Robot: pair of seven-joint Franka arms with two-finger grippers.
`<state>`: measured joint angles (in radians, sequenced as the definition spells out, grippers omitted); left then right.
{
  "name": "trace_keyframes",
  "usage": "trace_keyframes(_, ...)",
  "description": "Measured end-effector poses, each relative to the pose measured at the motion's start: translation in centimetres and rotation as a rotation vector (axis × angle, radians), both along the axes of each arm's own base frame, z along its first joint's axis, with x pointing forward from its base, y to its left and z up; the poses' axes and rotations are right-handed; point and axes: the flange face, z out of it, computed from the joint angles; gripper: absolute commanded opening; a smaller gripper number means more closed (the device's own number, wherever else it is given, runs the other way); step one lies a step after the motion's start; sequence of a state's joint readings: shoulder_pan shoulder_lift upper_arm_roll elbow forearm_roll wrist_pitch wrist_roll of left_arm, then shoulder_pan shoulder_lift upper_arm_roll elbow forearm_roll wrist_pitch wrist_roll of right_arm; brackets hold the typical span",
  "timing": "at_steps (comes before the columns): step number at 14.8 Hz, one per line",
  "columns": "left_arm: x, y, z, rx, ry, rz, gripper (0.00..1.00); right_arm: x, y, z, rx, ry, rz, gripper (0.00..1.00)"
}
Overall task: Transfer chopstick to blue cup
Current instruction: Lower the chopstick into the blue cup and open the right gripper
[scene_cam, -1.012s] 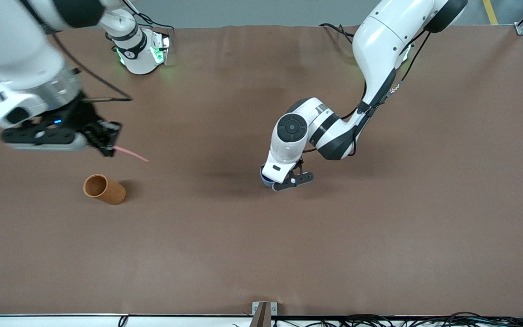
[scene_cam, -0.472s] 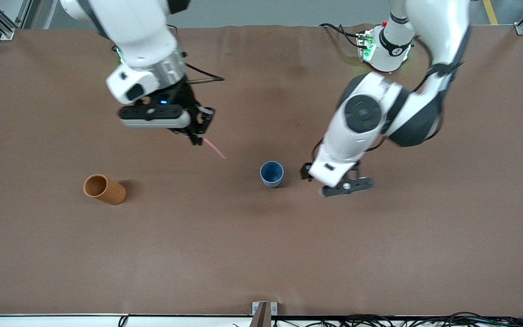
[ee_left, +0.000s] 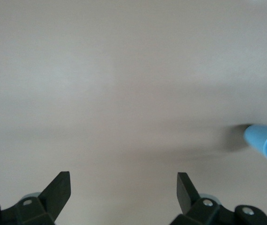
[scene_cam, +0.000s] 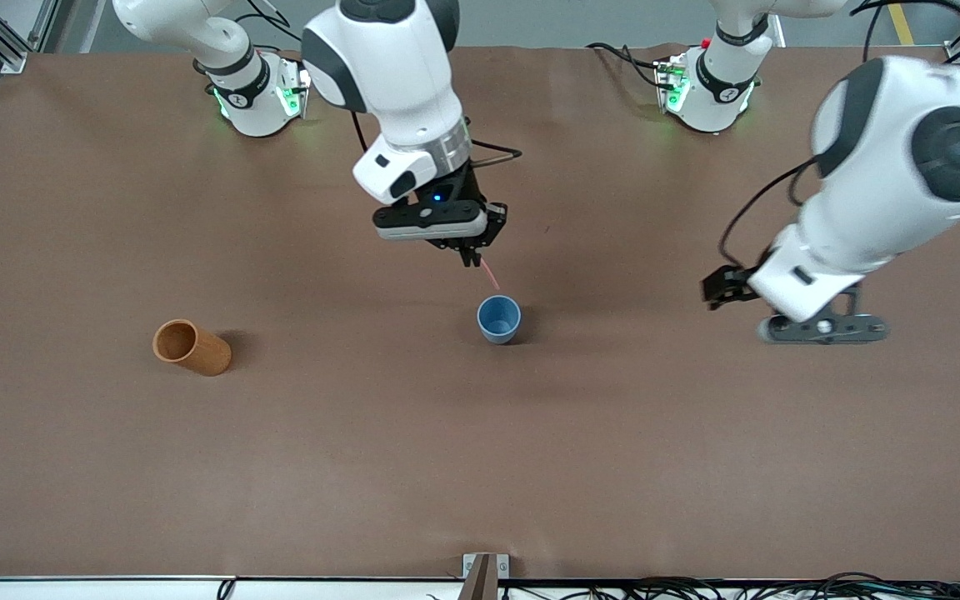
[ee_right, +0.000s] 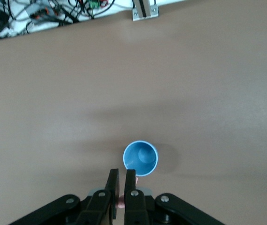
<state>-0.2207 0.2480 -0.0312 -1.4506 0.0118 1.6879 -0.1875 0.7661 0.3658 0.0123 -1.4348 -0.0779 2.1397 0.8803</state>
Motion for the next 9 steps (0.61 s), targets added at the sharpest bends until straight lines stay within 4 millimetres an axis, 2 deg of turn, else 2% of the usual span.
trace_keyframes(2,-0.8,2.7,2.3,0.006,-0.003,-0.049,1.00,-0.6,1.2,-1.5,-0.036,-0.009,0.021,0.02)
trace_keyframes(4,-2.4,4.2,4.8,0.008,0.012,-0.089,1.00,-0.8,2.2,-2.8,-0.057,-0.036,0.043,0.02)
trace_keyframes(7,-5.1,5.5,8.5,0.005,0.007,-0.113,1.00,-0.3,3.1,-5.0,-0.056,-0.058,0.058,0.02)
trace_keyframes(9,-5.8,5.5,9.1,0.003,0.003,-0.116,1.00,-0.1,3.3,-6.2,-0.065,-0.061,0.063,0.04)
